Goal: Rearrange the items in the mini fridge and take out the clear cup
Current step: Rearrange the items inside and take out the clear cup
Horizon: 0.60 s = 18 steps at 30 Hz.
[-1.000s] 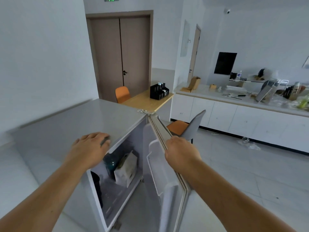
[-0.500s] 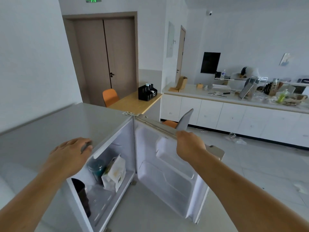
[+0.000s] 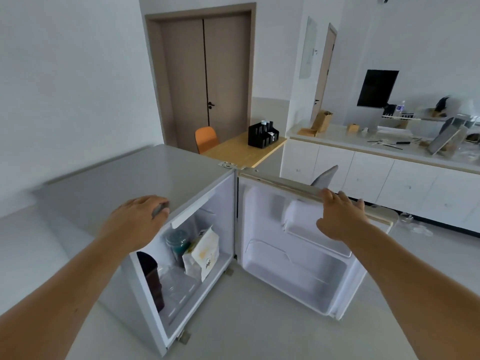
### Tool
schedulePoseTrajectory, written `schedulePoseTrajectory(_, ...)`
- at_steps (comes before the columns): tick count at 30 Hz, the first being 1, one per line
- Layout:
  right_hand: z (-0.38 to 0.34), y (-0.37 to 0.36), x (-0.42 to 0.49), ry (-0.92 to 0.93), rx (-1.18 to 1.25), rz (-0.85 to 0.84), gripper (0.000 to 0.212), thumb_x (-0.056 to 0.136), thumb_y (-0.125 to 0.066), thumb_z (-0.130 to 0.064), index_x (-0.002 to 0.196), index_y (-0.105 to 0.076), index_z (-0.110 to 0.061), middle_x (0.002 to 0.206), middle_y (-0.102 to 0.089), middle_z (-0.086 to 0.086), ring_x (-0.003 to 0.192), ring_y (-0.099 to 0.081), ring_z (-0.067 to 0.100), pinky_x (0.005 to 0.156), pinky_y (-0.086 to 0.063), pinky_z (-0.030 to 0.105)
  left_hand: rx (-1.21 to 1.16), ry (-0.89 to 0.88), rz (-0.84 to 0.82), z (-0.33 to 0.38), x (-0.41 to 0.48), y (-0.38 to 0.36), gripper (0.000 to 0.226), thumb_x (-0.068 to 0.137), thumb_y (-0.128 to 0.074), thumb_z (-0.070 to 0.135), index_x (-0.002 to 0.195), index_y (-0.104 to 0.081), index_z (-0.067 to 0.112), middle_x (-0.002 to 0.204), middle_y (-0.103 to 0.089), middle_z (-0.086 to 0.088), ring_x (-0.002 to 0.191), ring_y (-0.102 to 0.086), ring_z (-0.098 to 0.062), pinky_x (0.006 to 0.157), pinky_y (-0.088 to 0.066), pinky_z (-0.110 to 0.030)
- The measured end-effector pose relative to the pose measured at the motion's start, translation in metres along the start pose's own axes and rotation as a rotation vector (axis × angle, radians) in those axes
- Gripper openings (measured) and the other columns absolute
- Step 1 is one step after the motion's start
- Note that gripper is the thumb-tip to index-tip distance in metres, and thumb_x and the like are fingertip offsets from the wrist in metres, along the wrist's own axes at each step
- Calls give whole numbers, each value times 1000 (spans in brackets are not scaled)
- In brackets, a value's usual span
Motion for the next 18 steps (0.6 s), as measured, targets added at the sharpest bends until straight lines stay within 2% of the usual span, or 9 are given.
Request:
schedulePoseTrajectory(3,0,-4,-3,-23,-31,-12,74,94,-56,-30,157,-20,-13,163,-34,4,154,-20,30,119,-18,68,48,4,50,9,-12,5,43,104,-37,49,137,-58,29,142,-63,-1,126,-58,-29,103,-49,-48)
schedulePoseTrajectory(6,-17,9,-14,57,59,215,70,94,-59,-26,154,-27,-11,163,-34,11,156,-13,37,124,-12,64,83,-54,145,35,-42,6,39,101,-53,41,135,-61,24,142,-65,-2,128,-59,-27,107,-47,-46)
schedulePoseTrajectory(7,-32,15,-22,138,127,319,66,93,-61,-24,151,-34,-10,160,-38,13,155,-17,38,125,-14,61,72,-101,181,49,-57,1,36,99,-58,40,131,-64,24,138,-67,-2,127,-61,-26,108,-47,-45)
schedulePoseTrajectory(9,-72,17,-41,303,281,441,49,93,-64,-25,138,-51,-12,145,-55,12,144,-39,35,119,-35,54,6,-186,226,76,-86,-21,28,96,-59,42,117,-70,26,124,-74,2,115,-67,-21,99,-50,-37)
schedulePoseTrajectory(11,-121,-3,-52,405,389,332,26,94,-61,-30,118,-65,-21,119,-69,1,115,-61,24,93,-54,40,-69,-149,138,88,-104,-63,27,94,-52,48,108,-70,33,113,-77,9,100,-69,-14,82,-55,-26)
schedulePoseTrajectory(13,-170,-41,-52,424,422,122,11,94,-56,-36,91,-64,-30,88,-69,-10,81,-63,13,62,-48,27,-184,29,-1,77,-106,-115,33,90,-47,56,107,-68,38,113,-74,16,99,-67,-9,76,-57,-25)
schedulePoseTrajectory(14,-193,-64,-47,413,447,4,17,95,-53,-39,83,-61,-30,79,-66,-10,71,-61,10,55,-44,26,-272,135,-48,64,-103,-140,35,89,-46,58,111,-66,40,118,-72,18,105,-66,-7,79,-56,-27)
schedulePoseTrajectory(15,-214,-89,-39,394,443,-114,23,97,-51,-39,81,-62,-26,77,-65,-6,68,-60,10,54,-45,27,-374,241,-82,51,-98,-165,37,88,-48,58,116,-64,41,125,-69,18,112,-65,-8,82,-55,-27)
schedulePoseTrajectory(18,-272,-156,-3,306,489,-408,25,100,-57,-33,100,-68,-11,91,-73,9,74,-71,22,68,-61,34,-666,537,-107,12,-75,-231,45,90,-58,49,133,-54,36,139,-64,8,119,-64,-16,87,-51,-31)
Point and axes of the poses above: each hand's wrist, its own x-axis towards the middle knuckle, its own y-axis out of the back of the hand, z = x × y, the point moved 9 cm from there along x, towards the middle knuckle
